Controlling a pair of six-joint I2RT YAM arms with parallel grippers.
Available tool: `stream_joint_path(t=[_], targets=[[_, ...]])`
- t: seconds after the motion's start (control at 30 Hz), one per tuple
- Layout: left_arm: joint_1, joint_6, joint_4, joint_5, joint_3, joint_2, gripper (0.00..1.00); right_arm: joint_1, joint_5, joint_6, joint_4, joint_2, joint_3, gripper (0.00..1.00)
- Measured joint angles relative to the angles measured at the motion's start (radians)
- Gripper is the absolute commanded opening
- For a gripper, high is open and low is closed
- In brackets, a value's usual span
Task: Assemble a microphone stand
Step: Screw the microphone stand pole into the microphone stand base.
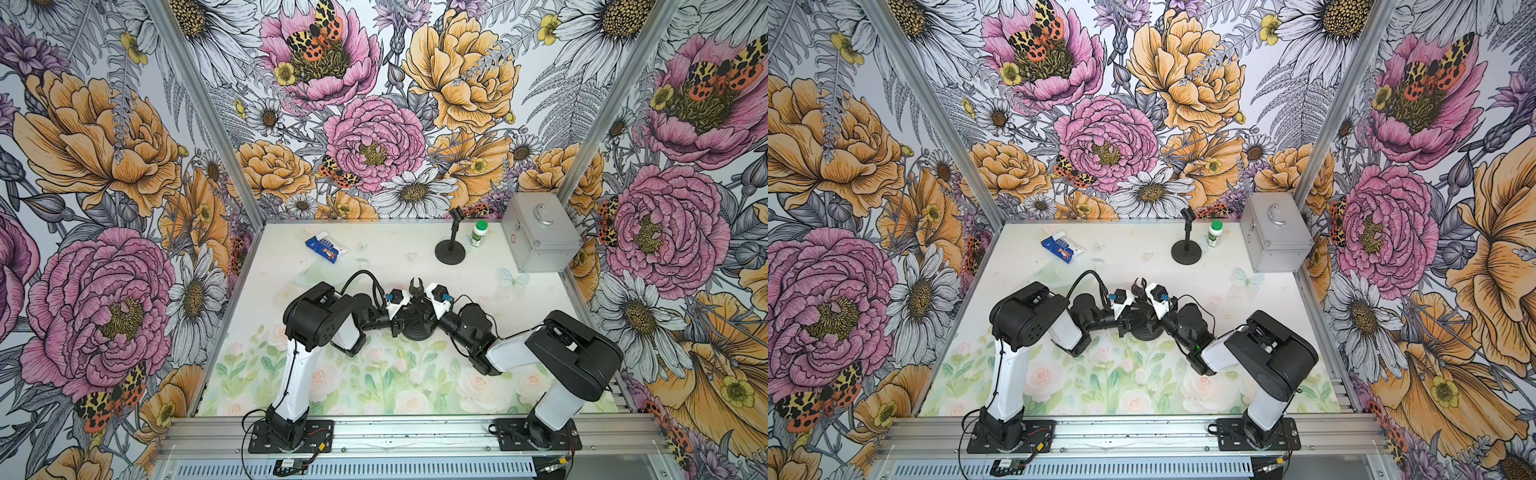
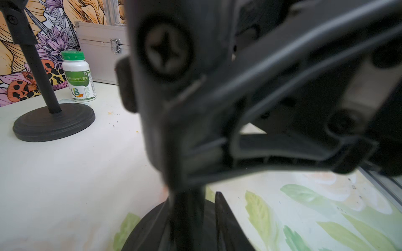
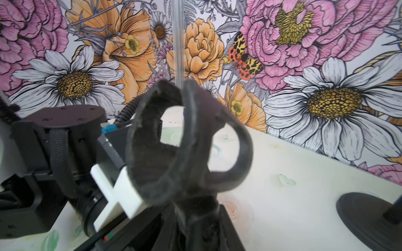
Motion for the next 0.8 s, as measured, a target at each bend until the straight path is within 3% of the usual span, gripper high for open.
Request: stream_joint_path(t=[0.1,0.13,0.2,0.3,0.43,0.63,0.8], targets=[[0.000,0.001,0.000,-0.010,0.000,0.000,0.26,0.008,0.038,0.018,0.008,0.003,0.000,0.00],[-0.002,0.002,-0.001,-0.018,0.000,0.000,0.20,0.006,0.032,0.017,0.007,0.002,-0.001,0.07],[-0.002,0.002,-0.002,-0.029,0.000,0.000,0.14,-0.010,-0.019,0.003,-0.003,-0.004,-0.001,0.36],[-0.003,0.005,0.000,-0.032,-0.001,0.000,0.12,-0.085,-0.217,-0.045,-0.104,-0.032,0.014,0.44],[-0.003,0.008,0.000,-0.031,-0.001,0.000,0.11,-0.208,-0.582,-0.111,-0.359,-0.031,0.133,0.45],[-0.005,0.013,0.000,-0.031,-0.001,0.000,0.12,-0.307,-0.888,-0.180,-0.559,-0.016,0.253,0.42],[-0.005,0.013,0.001,-0.031,-0.001,0.000,0.17,-0.315,-0.961,-0.249,-0.686,-0.004,0.323,0.16]])
